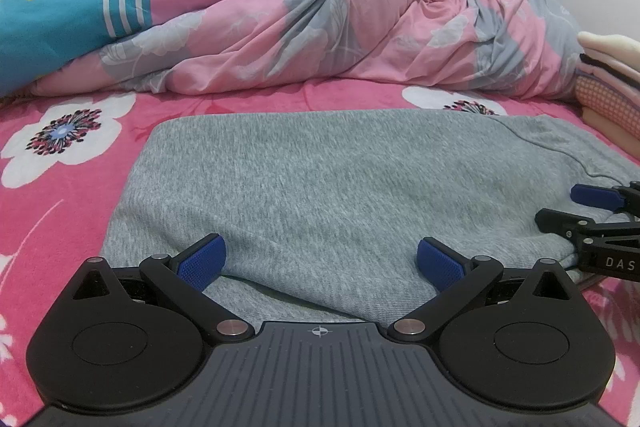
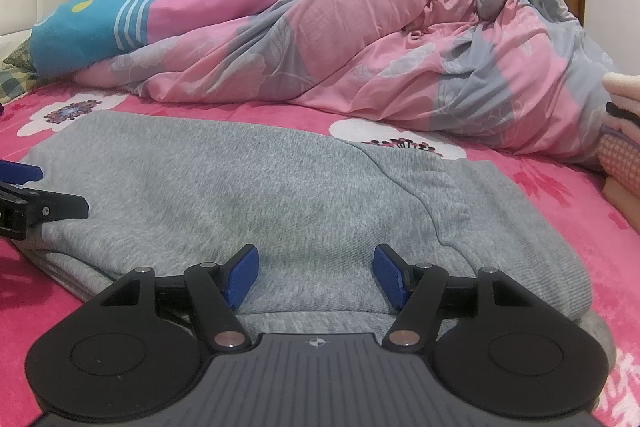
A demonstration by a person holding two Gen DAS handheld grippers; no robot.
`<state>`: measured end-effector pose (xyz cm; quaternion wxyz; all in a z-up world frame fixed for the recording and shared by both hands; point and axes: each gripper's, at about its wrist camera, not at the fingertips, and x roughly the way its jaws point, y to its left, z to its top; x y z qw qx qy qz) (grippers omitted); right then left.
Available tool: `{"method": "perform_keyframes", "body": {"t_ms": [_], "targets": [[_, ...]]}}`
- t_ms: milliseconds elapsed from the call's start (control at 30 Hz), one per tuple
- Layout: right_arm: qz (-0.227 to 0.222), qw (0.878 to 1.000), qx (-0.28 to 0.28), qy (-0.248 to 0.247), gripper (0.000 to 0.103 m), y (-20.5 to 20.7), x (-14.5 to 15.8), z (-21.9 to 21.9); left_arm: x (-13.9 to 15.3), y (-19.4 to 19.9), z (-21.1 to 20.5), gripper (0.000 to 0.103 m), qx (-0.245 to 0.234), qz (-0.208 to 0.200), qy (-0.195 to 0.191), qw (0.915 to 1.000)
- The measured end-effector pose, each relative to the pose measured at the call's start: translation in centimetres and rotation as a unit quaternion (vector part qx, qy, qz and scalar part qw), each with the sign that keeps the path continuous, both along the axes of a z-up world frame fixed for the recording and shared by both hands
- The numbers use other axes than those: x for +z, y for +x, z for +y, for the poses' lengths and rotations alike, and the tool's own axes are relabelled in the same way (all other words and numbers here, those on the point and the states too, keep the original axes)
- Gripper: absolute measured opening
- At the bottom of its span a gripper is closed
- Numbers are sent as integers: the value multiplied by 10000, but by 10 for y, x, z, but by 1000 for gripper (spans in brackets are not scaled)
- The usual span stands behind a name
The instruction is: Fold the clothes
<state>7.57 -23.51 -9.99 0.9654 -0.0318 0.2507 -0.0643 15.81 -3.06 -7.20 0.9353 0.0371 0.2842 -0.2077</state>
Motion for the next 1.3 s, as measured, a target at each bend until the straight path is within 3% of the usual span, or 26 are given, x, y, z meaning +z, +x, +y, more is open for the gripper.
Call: {"method": "perform_keyframes", "body": {"t_ms": [1300], "targets": [[-40, 9999, -1, 120, 67, -2, 0, -2, -2, -2, 1, 103, -5, -116, -16, 9999]]}}
